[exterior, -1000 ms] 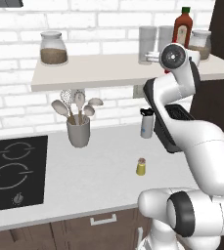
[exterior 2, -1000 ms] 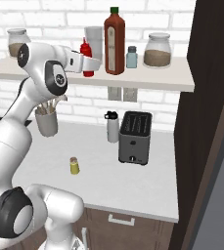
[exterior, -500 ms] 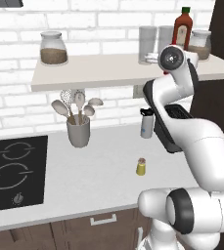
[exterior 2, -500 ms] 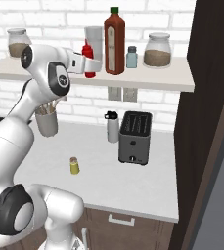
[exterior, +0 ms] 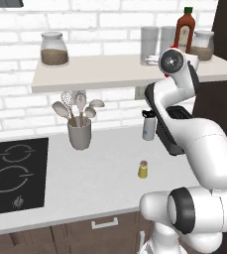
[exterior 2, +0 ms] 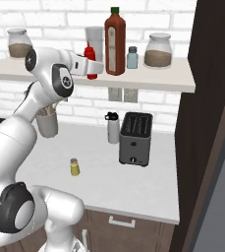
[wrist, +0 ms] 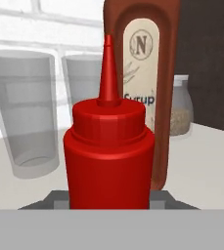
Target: Put the shaker and condiment bottle from the counter next to their counterparts in the cabinet.
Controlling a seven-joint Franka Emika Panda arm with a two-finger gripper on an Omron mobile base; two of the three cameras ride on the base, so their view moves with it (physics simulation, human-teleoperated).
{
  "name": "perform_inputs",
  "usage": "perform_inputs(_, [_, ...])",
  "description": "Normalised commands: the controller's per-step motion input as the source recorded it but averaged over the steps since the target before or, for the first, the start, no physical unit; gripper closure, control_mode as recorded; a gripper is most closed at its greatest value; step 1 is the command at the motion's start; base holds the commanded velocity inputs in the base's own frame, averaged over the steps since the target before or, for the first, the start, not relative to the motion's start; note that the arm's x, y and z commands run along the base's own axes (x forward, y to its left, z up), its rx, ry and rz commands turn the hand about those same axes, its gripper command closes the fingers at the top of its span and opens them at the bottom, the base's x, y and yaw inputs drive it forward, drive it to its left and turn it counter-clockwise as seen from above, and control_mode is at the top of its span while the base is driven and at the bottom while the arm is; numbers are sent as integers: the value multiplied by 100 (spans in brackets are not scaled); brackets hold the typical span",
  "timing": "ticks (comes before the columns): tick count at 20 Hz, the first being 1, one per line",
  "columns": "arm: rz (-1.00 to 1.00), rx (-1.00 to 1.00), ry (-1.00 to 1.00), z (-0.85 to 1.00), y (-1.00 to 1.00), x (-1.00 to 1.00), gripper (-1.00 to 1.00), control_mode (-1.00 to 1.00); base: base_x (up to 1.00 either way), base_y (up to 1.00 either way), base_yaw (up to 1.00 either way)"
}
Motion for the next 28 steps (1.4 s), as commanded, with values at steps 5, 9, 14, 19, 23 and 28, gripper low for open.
perform_inputs(5, [0,0,0,-4,-3,23,100,-100,0,0,0])
perform_inputs(9, [0,0,0,-2,-2,25,100,-100,0,0,0])
perform_inputs(14, [0,0,0,-4,-2,24,100,-100,0,0,0])
perform_inputs(19, [0,0,0,-6,-3,24,100,-100,0,0,0])
perform_inputs(23, [0,0,0,-8,-4,23,100,-100,0,0,0])
perform_inputs(28, [0,0,0,-10,-4,22,100,-100,0,0,0])
